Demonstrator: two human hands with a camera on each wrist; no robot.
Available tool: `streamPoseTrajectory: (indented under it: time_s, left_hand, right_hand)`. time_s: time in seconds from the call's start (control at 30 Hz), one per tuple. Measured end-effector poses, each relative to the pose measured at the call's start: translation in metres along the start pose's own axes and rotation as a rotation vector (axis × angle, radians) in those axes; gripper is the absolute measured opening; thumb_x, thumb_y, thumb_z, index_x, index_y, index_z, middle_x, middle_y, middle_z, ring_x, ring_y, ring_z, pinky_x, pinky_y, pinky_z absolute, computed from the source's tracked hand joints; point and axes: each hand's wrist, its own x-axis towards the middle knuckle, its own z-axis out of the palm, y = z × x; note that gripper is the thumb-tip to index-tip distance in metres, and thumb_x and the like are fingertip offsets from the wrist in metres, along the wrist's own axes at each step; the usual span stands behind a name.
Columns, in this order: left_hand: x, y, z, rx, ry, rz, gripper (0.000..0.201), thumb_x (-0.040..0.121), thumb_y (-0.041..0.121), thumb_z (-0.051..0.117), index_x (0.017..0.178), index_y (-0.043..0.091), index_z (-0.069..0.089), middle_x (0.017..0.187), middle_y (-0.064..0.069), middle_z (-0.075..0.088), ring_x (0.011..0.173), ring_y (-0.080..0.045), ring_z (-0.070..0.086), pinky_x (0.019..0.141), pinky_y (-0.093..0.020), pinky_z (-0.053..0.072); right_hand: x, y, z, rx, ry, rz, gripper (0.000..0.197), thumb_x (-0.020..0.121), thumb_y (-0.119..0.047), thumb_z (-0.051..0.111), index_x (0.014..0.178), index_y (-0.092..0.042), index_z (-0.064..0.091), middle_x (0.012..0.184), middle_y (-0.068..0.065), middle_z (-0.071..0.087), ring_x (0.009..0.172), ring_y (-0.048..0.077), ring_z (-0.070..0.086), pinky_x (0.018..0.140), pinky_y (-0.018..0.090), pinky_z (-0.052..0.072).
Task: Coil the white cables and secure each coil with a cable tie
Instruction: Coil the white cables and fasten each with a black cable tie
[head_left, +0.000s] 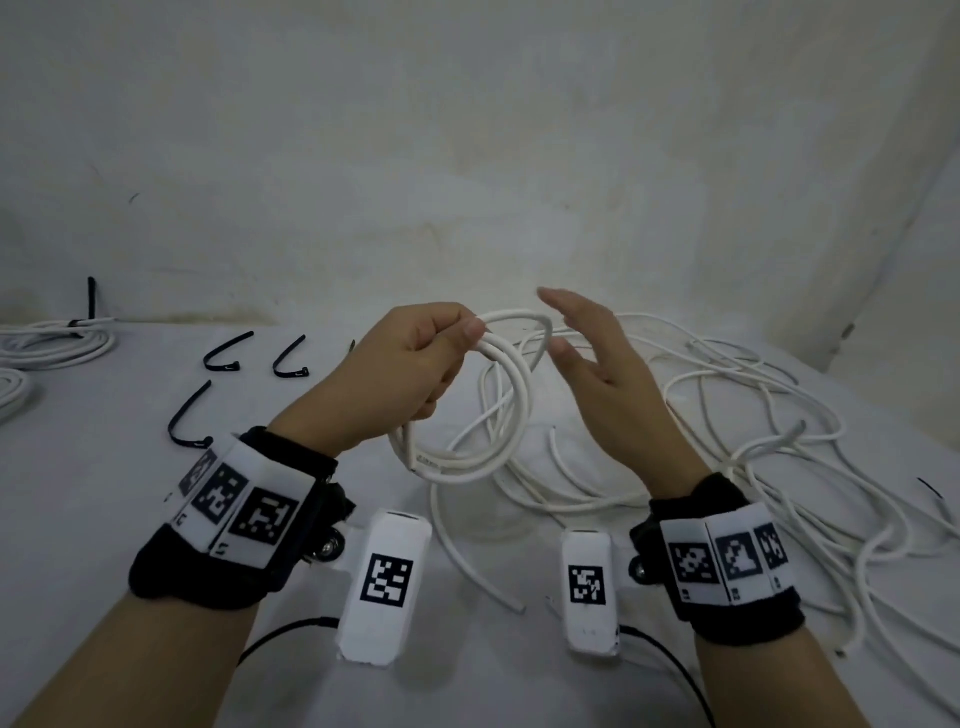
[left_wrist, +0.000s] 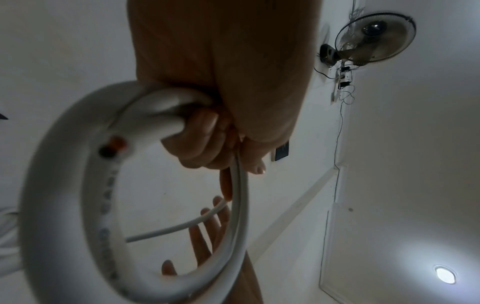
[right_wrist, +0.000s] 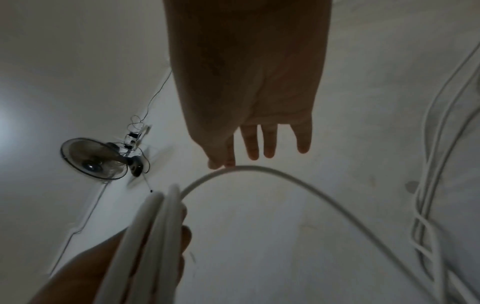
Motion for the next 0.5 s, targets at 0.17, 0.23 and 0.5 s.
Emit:
streamPoseTrajectory:
  time_s: [0.17, 0.23, 0.5]
  left_hand:
    - [0.002, -0.002, 0.003, 0.118, 0.086, 0.048, 0.029, 0.098, 0.023, 0.045, 0.071, 0.019, 0.056, 0.046, 0.012, 0.031, 0.040, -0.006, 0.023, 0.039, -0.018, 0.024]
    - [0.005, -0.006, 0.006, 0.202, 0.195, 0.128, 0.028, 0.098, 0.024, 0.046, 0.071, 0.024, 0.055, 0.046, 0.012, 0.033, 0.040, -0.005, 0.027, 0.043, -0.022, 0.027]
    - [0.010, -0.014, 0.016, -0.102, 0.518, 0.195, 0.030, 0.101, 0.027, 0.040, 0.078, 0.013, 0.052, 0.052, 0.004, 0.032, 0.041, -0.007, 0.027, 0.040, -0.020, 0.029]
  right_hand:
    - [0.002, -0.006, 0.007, 0.081, 0.103, -0.081, 0.015, 0.097, -0.025, 0.047, 0.098, -0.020, 0.060, 0.088, -0.008, 0.064, 0.087, 0.009, 0.060, 0.077, 0.024, 0.046]
    - [0.002, -0.006, 0.006, 0.106, 0.141, -0.095, 0.014, 0.097, -0.019, 0.049, 0.095, -0.017, 0.062, 0.080, -0.007, 0.064, 0.080, 0.006, 0.061, 0.073, 0.019, 0.045]
    - [-0.002, -0.012, 0.021, 0.173, 0.085, -0.066, 0.021, 0.097, -0.024, 0.050, 0.116, -0.019, 0.058, 0.080, -0.008, 0.064, 0.076, 0.007, 0.062, 0.072, 0.027, 0.051]
